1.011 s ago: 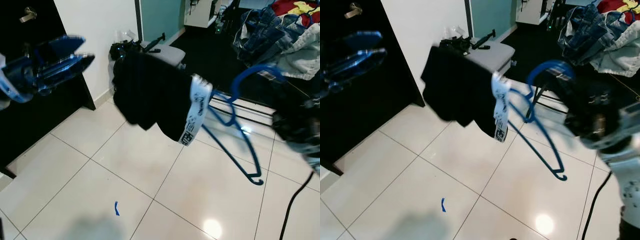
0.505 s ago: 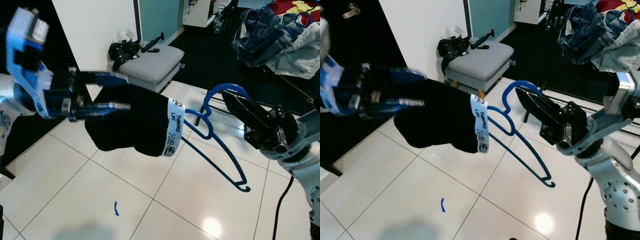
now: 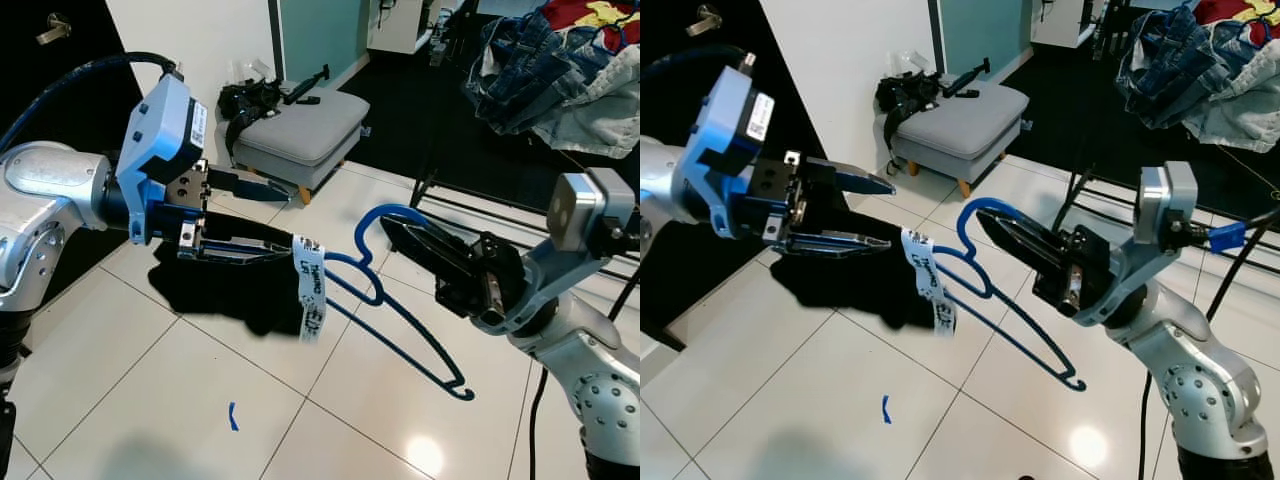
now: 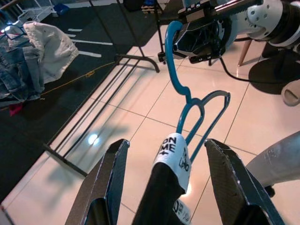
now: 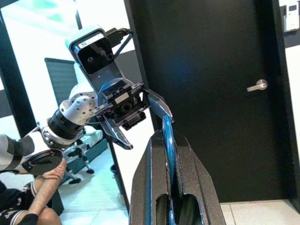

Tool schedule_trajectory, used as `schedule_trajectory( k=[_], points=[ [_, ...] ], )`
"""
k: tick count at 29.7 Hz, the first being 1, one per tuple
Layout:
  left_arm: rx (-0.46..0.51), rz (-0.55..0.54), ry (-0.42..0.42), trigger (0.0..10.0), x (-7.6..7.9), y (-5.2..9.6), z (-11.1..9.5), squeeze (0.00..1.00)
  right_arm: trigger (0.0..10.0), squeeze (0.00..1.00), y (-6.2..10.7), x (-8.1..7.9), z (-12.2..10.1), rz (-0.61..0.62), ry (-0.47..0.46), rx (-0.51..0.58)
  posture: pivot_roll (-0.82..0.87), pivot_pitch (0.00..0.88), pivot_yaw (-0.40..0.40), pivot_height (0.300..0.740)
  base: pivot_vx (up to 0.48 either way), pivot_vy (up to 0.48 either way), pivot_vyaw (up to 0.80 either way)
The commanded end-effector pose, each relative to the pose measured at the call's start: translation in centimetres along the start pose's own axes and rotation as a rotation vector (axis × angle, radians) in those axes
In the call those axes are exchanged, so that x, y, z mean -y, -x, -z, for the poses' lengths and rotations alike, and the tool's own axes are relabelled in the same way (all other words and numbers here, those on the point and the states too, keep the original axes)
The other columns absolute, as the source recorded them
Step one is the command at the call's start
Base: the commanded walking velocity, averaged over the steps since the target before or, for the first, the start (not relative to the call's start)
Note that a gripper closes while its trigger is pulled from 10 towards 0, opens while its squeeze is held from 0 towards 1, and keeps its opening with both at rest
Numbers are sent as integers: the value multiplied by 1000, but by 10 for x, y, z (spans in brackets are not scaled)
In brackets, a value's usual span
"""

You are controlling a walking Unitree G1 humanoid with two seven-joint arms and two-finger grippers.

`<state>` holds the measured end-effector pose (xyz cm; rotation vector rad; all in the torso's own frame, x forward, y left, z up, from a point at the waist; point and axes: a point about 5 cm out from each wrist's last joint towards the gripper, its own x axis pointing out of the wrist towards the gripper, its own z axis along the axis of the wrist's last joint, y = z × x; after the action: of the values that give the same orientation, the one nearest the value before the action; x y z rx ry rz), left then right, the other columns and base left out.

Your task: Hang hanger

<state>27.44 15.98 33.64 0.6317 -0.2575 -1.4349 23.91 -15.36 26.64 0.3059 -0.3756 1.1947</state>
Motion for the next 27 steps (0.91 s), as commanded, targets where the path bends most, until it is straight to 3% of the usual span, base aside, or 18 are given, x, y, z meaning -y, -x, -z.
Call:
schedule_trajectory(
  k=[1, 7, 9, 15, 20, 21, 22, 23, 25, 26, 27],
  points=[
    [-13, 32, -20, 10000, 1, -3, -1, 0, 0, 0, -3, -5, 4, -27, -15, -12, 33, 127, 71, 740, 0, 0, 0],
    [-88, 118, -9, 10000, 9, -3, 9, 0, 0, 0, -4, -5, 5, -35, -13, -14, 33, 127, 72, 740, 0, 0, 0],
    [-156, 137, -5, 10000, 13, -5, 20, 0, 0, 0, -5, -6, 6, -41, -13, -14, 31, 128, 72, 740, 0, 0, 0],
    [-239, 126, -12, 10000, 13, -9, 35, 0, 0, 0, -7, -8, 6, -45, -17, -9, 26, 130, 70, 740, 0, 0, 0],
    [-243, 118, -11, 10000, 11, -9, 36, 0, 0, 0, -7, -8, 7, -47, -18, -6, 25, 129, 71, 740, 0, 0, 0],
    [-241, 121, -8, 6627, 11, -9, 36, 0, 0, 0, -7, -8, 6, -49, -19, -3, 25, 129, 70, 740, 0, 0, 0],
    [-241, 121, -8, 6627, 11, -9, 36, 0, 0, 0, -7, -8, 6, -49, -19, -3, 25, 129, 70, 740, 0, 0, 0],
    [-243, 128, -4, 2980, 12, -9, 37, 0, 0, 0, -8, -8, 6, -51, -18, -2, 25, 129, 70, 740, 0, 0, 0],
    [-246, 134, -2, 2980, 12, -9, 38, 0, 0, 0, -8, -8, 6, -52, -18, 0, 25, 129, 70, 740, 0, 0, 0],
    [-252, 139, -2, 2196, 13, -8, 39, 0, 0, 0, -8, -8, 6, -53, -18, 1, 25, 129, 70, 740, 0, 0, 0],
    [-252, 139, -2, 2196, 13, -8, 39, 0, 0, 0, -8, -8, 6, -53, -18, 1, 25, 129, 70, 740, 0, 0, 0]
  ],
)
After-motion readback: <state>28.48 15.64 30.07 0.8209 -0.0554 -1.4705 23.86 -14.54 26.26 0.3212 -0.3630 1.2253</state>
